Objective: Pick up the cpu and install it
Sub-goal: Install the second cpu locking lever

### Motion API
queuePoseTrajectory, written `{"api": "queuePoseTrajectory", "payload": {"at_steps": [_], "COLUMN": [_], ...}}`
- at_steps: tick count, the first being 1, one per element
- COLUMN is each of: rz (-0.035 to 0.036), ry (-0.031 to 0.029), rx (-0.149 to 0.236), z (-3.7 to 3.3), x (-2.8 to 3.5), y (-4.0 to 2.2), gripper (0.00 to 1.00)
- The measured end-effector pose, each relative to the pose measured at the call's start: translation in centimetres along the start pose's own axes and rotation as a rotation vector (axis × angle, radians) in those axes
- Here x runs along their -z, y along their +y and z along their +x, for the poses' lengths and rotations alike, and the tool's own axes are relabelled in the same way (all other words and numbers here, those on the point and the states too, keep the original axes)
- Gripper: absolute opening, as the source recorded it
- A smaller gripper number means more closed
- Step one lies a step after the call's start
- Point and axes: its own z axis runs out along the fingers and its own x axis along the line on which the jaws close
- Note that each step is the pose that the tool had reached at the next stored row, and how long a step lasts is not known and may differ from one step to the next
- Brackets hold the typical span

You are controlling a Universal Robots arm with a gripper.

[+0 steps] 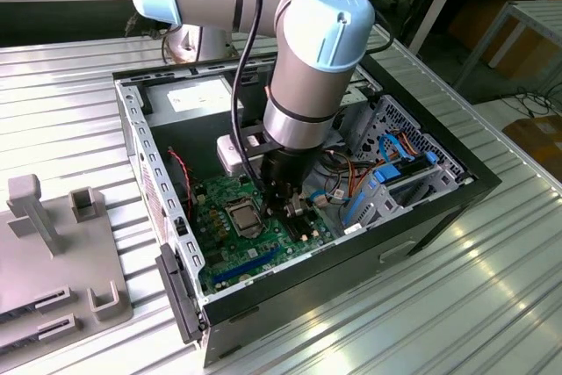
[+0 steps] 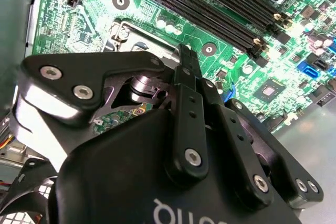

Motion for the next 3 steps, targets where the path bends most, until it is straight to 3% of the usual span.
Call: {"api": "queuePoseTrajectory", "payload": {"at_steps": [3], "rz": [0.0000], "ry": [0.0000], "rx": [0.000], "z": [0.00], "x": [0.00], "y": [0.00], "gripper": [0.11]}}
